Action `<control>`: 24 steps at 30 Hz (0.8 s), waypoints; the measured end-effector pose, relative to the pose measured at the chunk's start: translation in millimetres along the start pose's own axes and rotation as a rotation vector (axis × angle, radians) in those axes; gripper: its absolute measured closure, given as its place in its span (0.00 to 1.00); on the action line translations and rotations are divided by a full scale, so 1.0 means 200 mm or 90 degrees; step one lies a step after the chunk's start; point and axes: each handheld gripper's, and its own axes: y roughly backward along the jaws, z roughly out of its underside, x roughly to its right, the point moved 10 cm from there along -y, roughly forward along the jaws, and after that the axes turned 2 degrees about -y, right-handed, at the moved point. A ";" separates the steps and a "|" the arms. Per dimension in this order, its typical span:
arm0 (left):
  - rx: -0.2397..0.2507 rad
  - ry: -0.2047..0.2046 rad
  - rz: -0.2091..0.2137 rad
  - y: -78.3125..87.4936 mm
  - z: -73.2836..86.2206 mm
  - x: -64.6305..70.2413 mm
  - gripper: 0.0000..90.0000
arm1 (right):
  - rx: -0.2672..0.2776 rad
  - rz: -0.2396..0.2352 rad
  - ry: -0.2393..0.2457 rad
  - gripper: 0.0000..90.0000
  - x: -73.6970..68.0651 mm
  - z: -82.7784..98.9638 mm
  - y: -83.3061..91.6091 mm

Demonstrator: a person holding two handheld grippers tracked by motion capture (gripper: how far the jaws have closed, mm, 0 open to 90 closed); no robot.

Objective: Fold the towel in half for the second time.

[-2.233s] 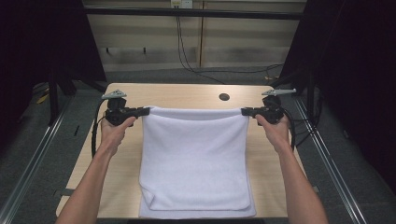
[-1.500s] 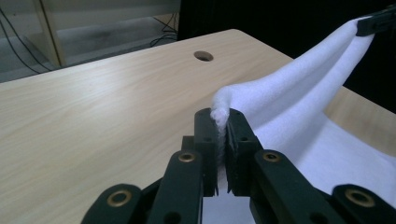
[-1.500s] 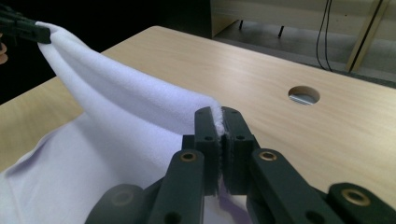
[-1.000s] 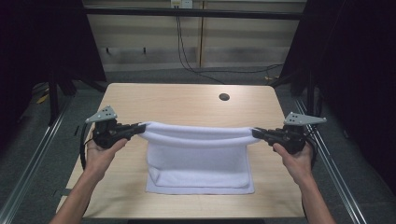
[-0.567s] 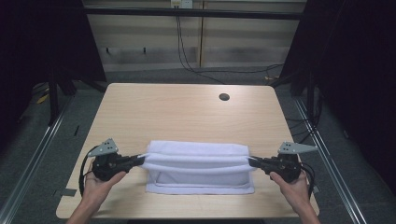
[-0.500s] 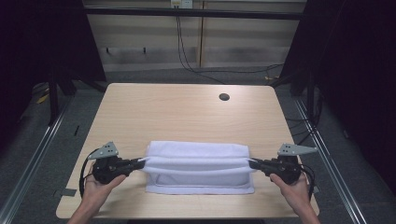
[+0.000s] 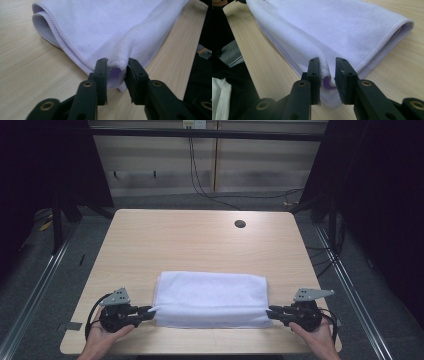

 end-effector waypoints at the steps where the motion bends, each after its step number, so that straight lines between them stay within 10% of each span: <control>1: 0.010 0.003 0.009 0.02 0.00 0.01 0.75 | 0.000 0.003 -0.002 0.79 0.00 0.00 0.01; 7: 0.043 0.033 0.001 0.06 -0.06 -0.04 0.55 | 0.032 -0.009 0.001 0.71 -0.04 -0.03 0.04; 12: 0.004 0.015 -0.011 -0.03 -0.08 -0.03 0.56 | 0.032 -0.025 0.011 0.73 -0.07 -0.06 0.01; 24: -0.108 -0.017 -0.053 -0.18 0.06 -0.04 0.56 | -0.097 0.015 0.014 0.76 0.02 0.08 -0.18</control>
